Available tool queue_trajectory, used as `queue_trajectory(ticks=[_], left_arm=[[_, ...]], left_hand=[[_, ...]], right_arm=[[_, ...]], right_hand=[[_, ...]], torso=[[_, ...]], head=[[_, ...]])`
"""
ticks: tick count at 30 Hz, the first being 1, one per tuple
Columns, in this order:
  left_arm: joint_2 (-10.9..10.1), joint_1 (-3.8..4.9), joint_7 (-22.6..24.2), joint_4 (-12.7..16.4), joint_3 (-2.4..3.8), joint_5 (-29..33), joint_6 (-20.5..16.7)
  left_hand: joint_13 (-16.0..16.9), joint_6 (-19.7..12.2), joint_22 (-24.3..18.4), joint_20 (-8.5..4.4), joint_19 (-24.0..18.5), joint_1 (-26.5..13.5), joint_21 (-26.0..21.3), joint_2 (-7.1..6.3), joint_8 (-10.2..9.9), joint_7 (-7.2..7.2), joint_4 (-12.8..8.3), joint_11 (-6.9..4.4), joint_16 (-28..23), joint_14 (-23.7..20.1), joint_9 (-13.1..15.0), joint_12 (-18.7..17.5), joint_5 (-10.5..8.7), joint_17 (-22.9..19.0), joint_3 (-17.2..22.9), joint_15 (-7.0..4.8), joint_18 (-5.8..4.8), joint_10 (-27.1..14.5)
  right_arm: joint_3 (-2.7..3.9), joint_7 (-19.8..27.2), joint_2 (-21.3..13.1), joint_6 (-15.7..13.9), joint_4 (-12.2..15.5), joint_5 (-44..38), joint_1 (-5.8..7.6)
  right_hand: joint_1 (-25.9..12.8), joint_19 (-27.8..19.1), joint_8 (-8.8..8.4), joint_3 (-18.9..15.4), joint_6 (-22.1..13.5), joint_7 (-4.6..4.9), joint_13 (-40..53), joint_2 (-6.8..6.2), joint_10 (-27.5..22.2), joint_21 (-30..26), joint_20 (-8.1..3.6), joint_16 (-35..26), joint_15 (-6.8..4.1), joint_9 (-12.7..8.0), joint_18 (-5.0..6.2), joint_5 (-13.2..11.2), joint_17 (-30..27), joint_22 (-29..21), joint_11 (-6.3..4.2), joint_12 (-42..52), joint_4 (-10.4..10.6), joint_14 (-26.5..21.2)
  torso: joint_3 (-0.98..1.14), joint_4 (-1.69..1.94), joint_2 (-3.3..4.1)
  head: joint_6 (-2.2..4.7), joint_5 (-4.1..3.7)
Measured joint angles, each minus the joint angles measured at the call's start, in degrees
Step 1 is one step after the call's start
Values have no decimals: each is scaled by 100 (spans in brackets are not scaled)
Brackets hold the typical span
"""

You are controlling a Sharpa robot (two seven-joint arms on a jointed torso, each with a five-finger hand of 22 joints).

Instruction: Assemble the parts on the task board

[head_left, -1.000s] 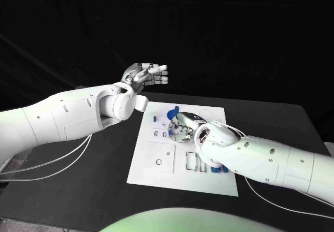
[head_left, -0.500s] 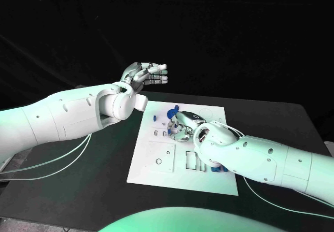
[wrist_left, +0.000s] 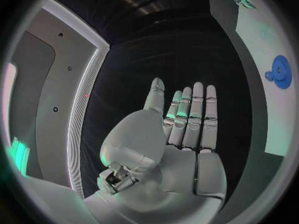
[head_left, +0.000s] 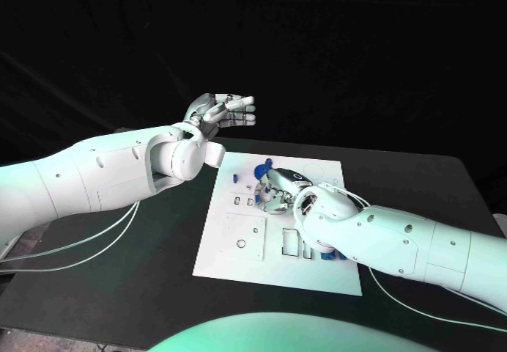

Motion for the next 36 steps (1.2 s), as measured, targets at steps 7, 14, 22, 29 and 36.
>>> queue_trajectory(ticks=[7,14,22,29,36], left_arm=[[-20,0,-6,8,0,1,0],[-23,0,-11,11,0,1,0],[-25,0,-15,5,0,2,1],[-25,0,-18,-17,0,2,1],[-26,0,-19,-29,0,2,1]], left_hand=[[0,-21,-4,0,0,0,0,0,0,21,0,0,1,0,8,0,0,12,0,0,0,0],[0,-21,-4,0,0,0,0,0,0,21,0,0,1,0,8,0,0,12,0,0,0,0],[0,-21,-4,0,0,0,0,0,0,21,0,0,1,0,7,0,0,11,0,0,0,0],[0,-21,-4,0,0,0,0,0,0,21,0,0,1,0,7,0,0,11,0,0,0,0],[0,-21,-9,0,0,0,0,0,0,21,0,0,-22,-21,6,0,0,20,0,21,0,0]], right_arm=[[0,14,6,2,-32,12,-3],[1,25,10,7,-52,24,-7],[1,39,11,25,-59,30,-12],[0,45,9,37,-62,26,-12],[0,49,8,50,-63,24,-13]], right_hand=[[1,0,0,0,-1,1,0,-1,0,0,0,0,0,-7,0,0,0,0,0,0,0,0],[-19,0,0,0,-45,4,-1,-21,0,0,0,0,0,-10,0,0,0,-10,0,0,0,0],[-29,0,0,0,-72,30,-1,-31,0,-23,0,0,0,-15,0,0,0,-15,0,0,0,0],[-51,0,-32,0,-104,23,-1,-53,0,-23,0,0,0,-23,0,0,0,-20,0,0,0,0],[-111,0,-55,0,-161,56,-2,-114,20,-43,0,0,0,-41,0,1,-1,-25,20,-17,0,0]], torso=[[0,-1,2],[0,-3,1],[0,-4,-7],[0,-3,-7],[0,-2,-3]], head=[[-24,1],[-36,1],[-60,-1],[-67,-7],[-62,-7]])
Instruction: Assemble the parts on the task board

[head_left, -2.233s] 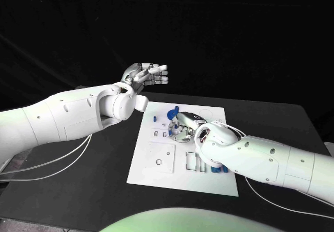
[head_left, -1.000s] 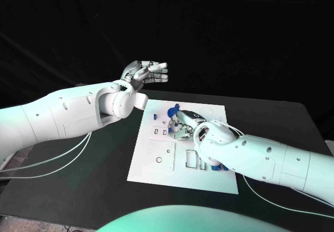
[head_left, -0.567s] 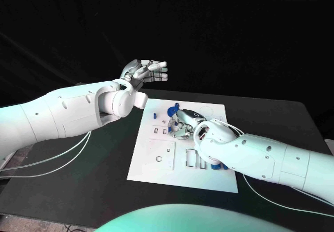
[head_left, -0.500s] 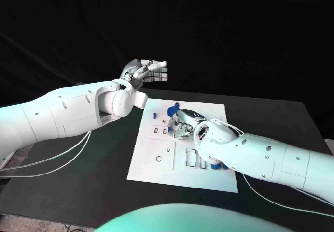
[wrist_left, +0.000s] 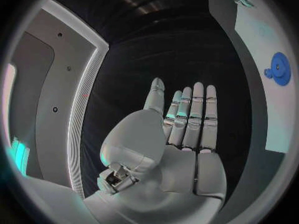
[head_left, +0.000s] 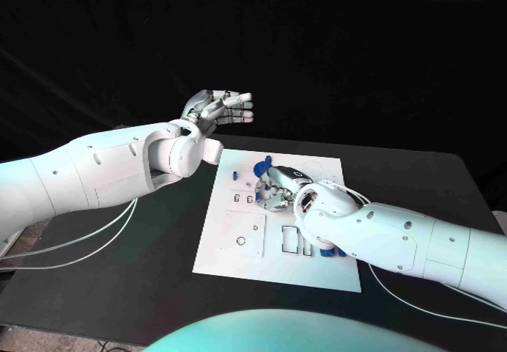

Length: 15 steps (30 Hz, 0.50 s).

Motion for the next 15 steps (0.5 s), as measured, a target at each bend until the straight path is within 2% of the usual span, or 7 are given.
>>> queue_trajectory(ticks=[2,15], left_arm=[[-1,0,0,0,0,0,0],[-6,0,-4,-2,0,0,0]], left_hand=[[0,0,0,0,0,0,0,0,0,0,0,0,0,0,0,0,0,0,0,0,0,0],[0,0,1,0,0,0,0,0,0,0,0,0,0,0,4,0,0,-1,0,0,0,0]], right_arm=[[0,1,0,4,0,0,-1],[-2,5,-1,21,0,-1,-2]], right_hand=[[-38,0,-28,-13,-11,-6,0,-38,-17,-14,0,0,0,-9,0,0,0,-2,17,-7,13,0],[-75,-22,-50,-33,-85,26,-1,-76,-34,-15,22,0,0,-26,0,25,0,-16,34,-29,33,0]], torso=[[0,-1,2],[1,-1,6]], head=[[1,0],[2,7]])
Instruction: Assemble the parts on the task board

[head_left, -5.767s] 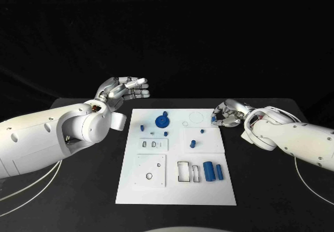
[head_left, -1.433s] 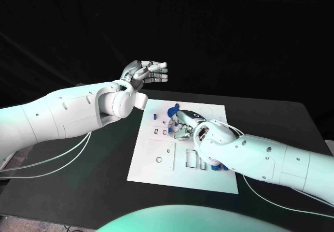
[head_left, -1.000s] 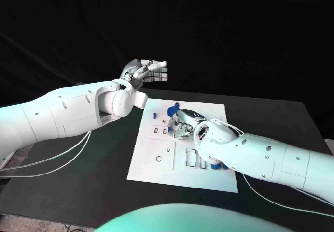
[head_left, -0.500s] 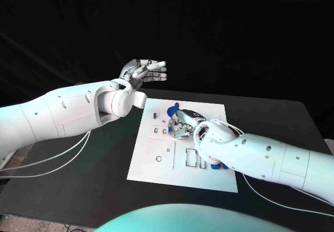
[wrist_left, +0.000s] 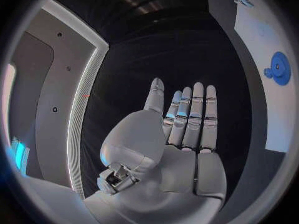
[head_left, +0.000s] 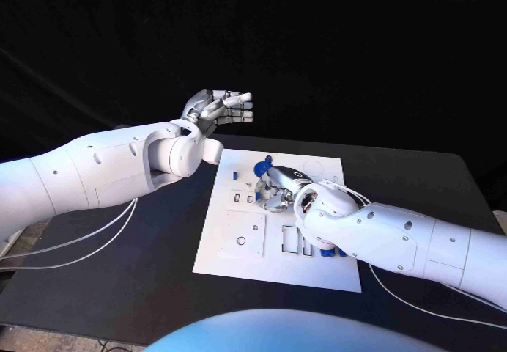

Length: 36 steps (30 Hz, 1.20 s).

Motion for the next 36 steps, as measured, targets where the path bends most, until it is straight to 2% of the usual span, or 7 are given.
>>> queue_trajectory(ticks=[6,8,24,31,33,34,36], left_arm=[[-4,0,-2,0,0,0,0],[-6,0,-2,0,0,0,0],[-9,0,-6,-10,0,0,0],[0,0,-53,-71,0,-50,-6],[0,-1,-124,-100,0,-118,-7],[-1,-1,-170,-113,0,-159,-7],[-10,-1,-301,-139,0,-285,-5]], left_hand=[[0,0,0,0,0,0,0,0,0,0,0,0,0,0,0,0,0,0,0,0,0,0],[0,0,0,0,0,0,0,0,0,0,0,0,0,0,-1,0,0,0,0,0,0,0],[0,0,-11,21,-21,0,-11,0,0,0,-3,21,1,0,5,0,0,16,-3,0,0,-21],[0,-5,-38,50,-95,-105,-62,-6,0,4,-33,23,-36,-21,20,0,14,46,0,21,-1,-23],[4,-94,-40,70,-114,-345,-62,-46,-21,30,19,43,-64,-21,35,0,248,88,2,21,0,-43],[20,-112,-42,70,-114,-467,-62,-70,-21,30,68,24,-64,-17,53,16,411,120,0,17,0,-24],[64,-85,-39,44,-88,-563,-20,-87,41,3,81,-50,15,146,100,101,568,207,0,-54,-1,166]], right_arm=[[0,1,0,8,0,0,0],[0,3,0,8,0,0,0],[-1,67,-9,-68,15,2,-1],[-1,148,-194,-313,248,8,-1],[0,212,-325,-413,385,59,27],[3,257,-394,-456,451,102,51],[20,401,-582,-542,620,261,131]], right_hand=[[-23,0,-28,-16,-43,2,0,-23,-7,-22,0,0,22,-14,0,4,0,0,7,0,16,-22],[-24,0,-60,-17,-79,38,0,-24,-8,-22,0,0,44,-27,0,34,0,0,8,0,17,0],[-131,-41,-200,-318,-392,100,0,-155,-100,-70,41,0,84,-121,0,81,4,-12,100,-86,64,0],[-112,-41,-227,-366,-463,116,4,-174,-109,-70,41,0,105,-148,0,176,4,-12,109,-92,48,-21],[-112,-62,-227,-391,-463,116,4,-174,-109,-110,61,0,124,-146,-1,216,4,-24,109,-92,72,-1],[-112,-61,-227,-397,-455,112,4,-174,-109,-120,61,0,125,-139,0,232,4,-37,109,-92,77,0],[-109,-95,-168,-413,-357,96,4,-172,-147,-204,95,0,125,-108,0,289,4,-96,133,-148,93,0]], torso=[[2,-1,1],[3,-1,1],[3,-1,2],[3,-3,-13],[3,-5,-19],[1,-8,-26],[0,-13,-37]], head=[[-8,0],[-9,0],[-4,-8],[14,-22],[20,-26],[25,-32],[30,-41]])
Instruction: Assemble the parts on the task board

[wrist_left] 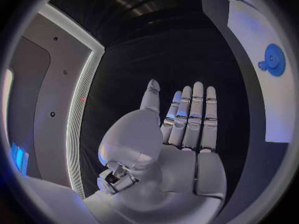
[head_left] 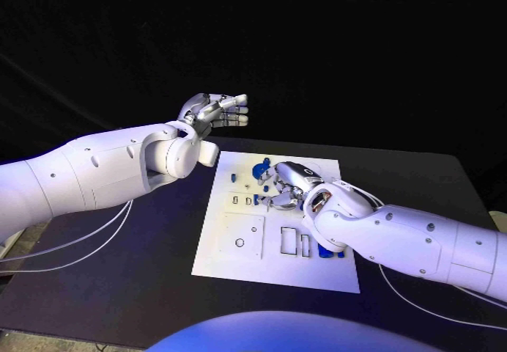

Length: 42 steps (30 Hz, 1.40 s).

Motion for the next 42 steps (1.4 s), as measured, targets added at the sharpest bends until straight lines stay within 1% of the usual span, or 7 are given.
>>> queue_trajectory(ticks=[17,21,23,26,31,36,42], left_arm=[[-196,29,-1601,70,8,-2027,1277],[-192,106,-2136,175,16,-2572,1549],[-188,163,-2457,222,17,-2858,1675],[-157,243,-2894,276,19,-3244,1828],[-83,325,-3592,378,24,-3880,2089],[20,351,-4199,468,22,-4395,2338],[180,375,-4754,475,19,-4706,2589]], left_hand=[[671,491,644,-876,2080,-170,1360,108,512,-601,59,-768,2323,2023,733,636,-395,1558,196,-859,-2,1825],[1393,304,1387,-1080,2378,-216,2419,92,1152,-764,418,-924,5319,2618,1413,1297,-549,4721,65,-1009,-1,1829],[2147,92,2805,-1151,2510,-237,3693,71,1708,-827,902,-992,6364,2676,2017,2075,-571,5635,5,-1068,-47,1632],[3356,-66,4174,-1195,2631,-171,4789,4,2295,-909,1579,-1045,6899,2679,2668,3380,-786,5771,-4,-1136,-227,1460],[4653,-232,4870,-1227,2640,155,5265,-164,2670,-936,2551,-1077,7022,2669,3202,4791,-1079,5778,-3,-1147,-225,1391],[5046,-232,5198,-1233,2731,301,5440,-300,2671,-936,2983,-1086,7069,2669,3274,5230,-1076,5778,-3,-1147,-230,1464],[4771,-313,5334,-1232,2772,218,5507,-297,2409,-886,3035,-1044,7090,2669,3110,4965,-979,5777,0,-1146,-312,1313]], right_arm=[[78,1114,-2159,30,1395,1715,762],[78,1192,-2351,42,1308,1962,831],[77,1219,-2390,45,1239,2053,858],[77,1256,-2444,45,1113,2189,889],[75,1322,-2476,29,985,2424,914],[74,1454,-2461,-28,847,2859,942],[65,1698,-2372,-90,667,3561,969]], right_hand=[[33,-39,174,-48,166,-45,-1,85,-51,-105,-25,0,0,195,0,265,-1,-63,-50,-32,48,0],[27,-39,197,-63,166,-45,-1,90,-51,-105,-25,0,0,213,0,265,-1,-72,-51,-32,62,0],[27,-39,197,-63,166,-45,-2,90,-51,-105,-25,0,0,216,0,265,-2,-72,-51,-32,62,0],[27,-51,197,-78,166,-45,-2,90,-68,-134,-36,0,0,221,0,265,-2,-91,-67,-68,78,0],[27,-321,197,-78,38,-46,-156,90,-427,-564,-48,-141,-1,299,5,280,-2,-429,-64,-443,78,0],[69,-1526,163,17,-230,32,-2231,49,-1927,-2539,18,-1045,32,379,444,332,-980,-1978,11,-2273,112,-284],[127,-2538,130,524,-358,235,-4407,-12,-2913,-4165,318,-4287,336,338,445,367,-4042,-3051,278,-4733,141,-2247]], torso=[[20,-105,-72],[37,-121,-68],[44,-125,-68],[54,-129,-70],[75,-132,-71],[80,-137,-68],[85,-136,-68]], head=[[-1,-8],[15,-4],[10,7],[-2,9],[-16,2],[-30,-12],[-47,-16]])
